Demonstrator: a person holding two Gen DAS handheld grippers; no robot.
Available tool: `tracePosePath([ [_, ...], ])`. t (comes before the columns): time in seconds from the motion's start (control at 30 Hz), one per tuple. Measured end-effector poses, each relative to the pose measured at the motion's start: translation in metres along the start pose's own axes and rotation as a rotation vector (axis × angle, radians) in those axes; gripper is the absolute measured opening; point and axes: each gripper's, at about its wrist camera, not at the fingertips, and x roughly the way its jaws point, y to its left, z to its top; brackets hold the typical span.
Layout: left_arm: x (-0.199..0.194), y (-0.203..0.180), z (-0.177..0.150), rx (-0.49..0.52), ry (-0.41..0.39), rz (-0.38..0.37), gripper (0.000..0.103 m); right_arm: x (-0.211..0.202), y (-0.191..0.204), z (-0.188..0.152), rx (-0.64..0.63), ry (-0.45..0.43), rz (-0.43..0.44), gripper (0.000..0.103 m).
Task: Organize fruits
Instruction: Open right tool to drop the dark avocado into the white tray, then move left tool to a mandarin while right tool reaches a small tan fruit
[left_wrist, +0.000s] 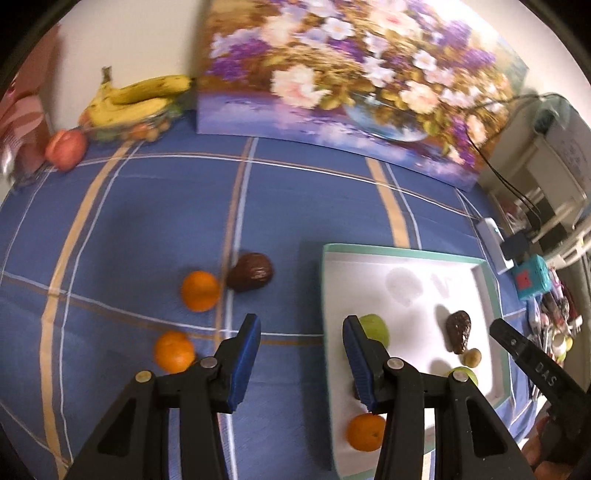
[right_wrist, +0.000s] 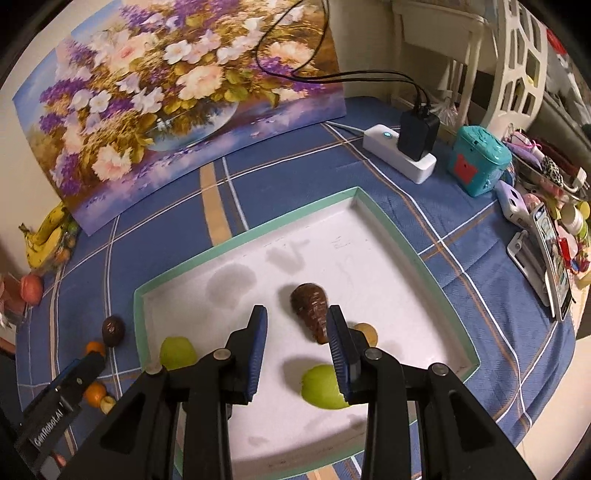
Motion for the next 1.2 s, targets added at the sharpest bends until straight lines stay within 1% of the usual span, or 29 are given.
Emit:
tracePosePath([
  [0.13,-0.007,0.014,0.001,-0.035,-0.009,0.01,0.05,-0.003,0.009,-0.001,-0.028,-0.004,0.005,0.034],
  [0.4,-0.008,0.023,0.001,-0.067,-0.004,0.019,0.051,0.001,0.019,-0.004,-0.06,0.007,0.008,0.034],
  [0.43,-0.007,0.024,0.001,-0.068,-0.001,0.023,0.058,0.001,0.019,-0.005,-0.06,0.008,0.007,0.034],
  [0.47,-0.005,0.025,0.001,-0.072,0.004,0.034,0.068,0.001,0.019,-0.005,-0.06,0.009,0.006,0.034],
  [0.5,-0.003,0.025,0.001,-0.072,0.01,0.045,0.072,0.003,0.019,-0.005,-0.059,0.013,0.005,0.035],
  [0.53,-0.001,0.026,0.0,-0.071,0.02,0.064,0.076,0.004,0.019,-0.005,-0.057,0.018,0.004,0.036],
  [0.57,0.002,0.027,0.0,-0.07,0.029,0.081,0.076,0.007,0.019,-0.005,-0.055,0.026,0.004,0.038],
  [0.63,0.007,0.029,-0.001,-0.073,0.043,0.106,0.079,0.012,0.018,-0.006,-0.054,0.038,-0.001,0.051],
  [0.67,0.009,0.031,-0.002,-0.077,0.049,0.117,0.081,0.014,0.018,-0.007,-0.055,0.043,-0.004,0.054],
  [0.7,0.01,0.033,-0.002,-0.081,0.053,0.127,0.085,0.015,0.018,-0.007,-0.057,0.047,-0.007,0.057],
  [0.73,0.011,0.034,-0.002,-0.085,0.054,0.136,0.089,0.017,0.018,-0.007,-0.061,0.05,-0.007,0.06],
  [0.77,0.012,0.036,-0.003,-0.088,0.052,0.142,0.092,0.019,0.019,-0.008,-0.063,0.053,-0.007,0.061],
  [0.8,0.012,0.038,-0.003,-0.09,0.05,0.146,0.093,0.02,0.019,-0.008,-0.066,0.058,-0.007,0.061],
  [0.83,0.012,0.039,-0.003,-0.093,0.048,0.15,0.095,0.022,0.019,-0.009,-0.068,0.063,-0.007,0.064],
  [0.87,0.012,0.039,-0.003,-0.094,0.045,0.152,0.097,0.023,0.02,-0.009,-0.068,0.065,-0.007,0.068],
  [0.9,0.012,0.04,-0.003,-0.092,0.042,0.155,0.097,0.024,0.02,-0.01,-0.068,0.065,-0.007,0.074],
  [1.2,0.012,0.039,-0.002,-0.076,0.038,0.172,0.099,0.029,0.022,-0.01,-0.074,0.08,-0.003,0.074],
])
